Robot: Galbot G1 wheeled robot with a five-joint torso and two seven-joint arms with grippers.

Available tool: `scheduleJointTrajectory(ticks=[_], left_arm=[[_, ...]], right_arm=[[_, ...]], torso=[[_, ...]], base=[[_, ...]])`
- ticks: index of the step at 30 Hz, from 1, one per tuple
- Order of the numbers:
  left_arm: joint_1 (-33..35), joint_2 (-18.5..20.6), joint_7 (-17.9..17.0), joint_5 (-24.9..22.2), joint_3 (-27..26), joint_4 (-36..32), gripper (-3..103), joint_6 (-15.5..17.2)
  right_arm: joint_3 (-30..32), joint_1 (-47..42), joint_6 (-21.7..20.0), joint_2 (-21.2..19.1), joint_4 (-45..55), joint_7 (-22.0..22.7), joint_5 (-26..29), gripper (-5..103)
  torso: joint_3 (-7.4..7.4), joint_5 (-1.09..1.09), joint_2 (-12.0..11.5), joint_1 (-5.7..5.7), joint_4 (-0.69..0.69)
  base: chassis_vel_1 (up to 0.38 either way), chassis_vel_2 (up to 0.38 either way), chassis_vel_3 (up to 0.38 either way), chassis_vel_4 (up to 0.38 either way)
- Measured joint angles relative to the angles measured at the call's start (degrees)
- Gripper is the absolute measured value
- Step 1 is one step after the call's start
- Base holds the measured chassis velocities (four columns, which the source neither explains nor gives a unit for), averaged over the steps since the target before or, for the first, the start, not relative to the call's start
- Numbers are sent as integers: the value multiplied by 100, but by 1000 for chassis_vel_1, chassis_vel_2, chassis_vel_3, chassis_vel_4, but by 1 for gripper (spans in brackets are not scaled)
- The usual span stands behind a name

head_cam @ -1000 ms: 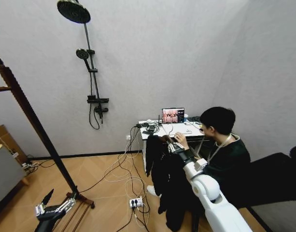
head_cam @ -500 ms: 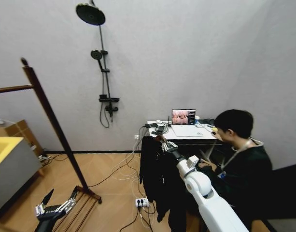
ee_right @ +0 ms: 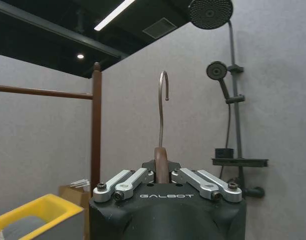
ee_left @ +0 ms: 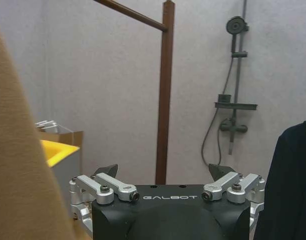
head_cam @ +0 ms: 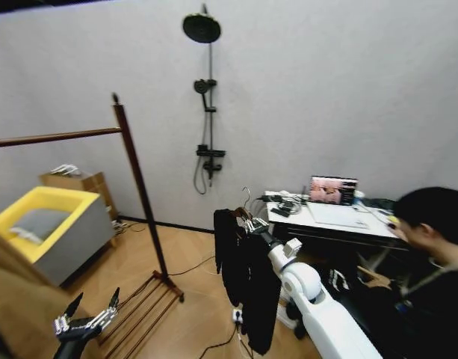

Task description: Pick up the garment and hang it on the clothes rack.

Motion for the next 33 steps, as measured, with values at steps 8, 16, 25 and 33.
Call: scheduleJointTrajectory(ticks=[8,16,25,33], left_arm=[[0,0,-1,0,0,0,100,0],[0,0,0,0,0,0,100,0],[0,0,0,0,0,0,100,0],[0,0,-2,0,0,0,100,0]], right_arm=[[132,-14,10,-104,151,-46,12,10],[2,200,13,-210,141,-35,105,10],[-291,736,-8,-296,-83,2,193,10],[-518,1212,-181,-271,-240,102,252,10]], torso=[[0,0,0,-1,0],[0,0,0,0,0],[0,1,0,0,0],[0,-1,0,0,5]], base=[[124,123,129,126],[119,112,121,119],[120,136,134,127],[113,127,117,126]])
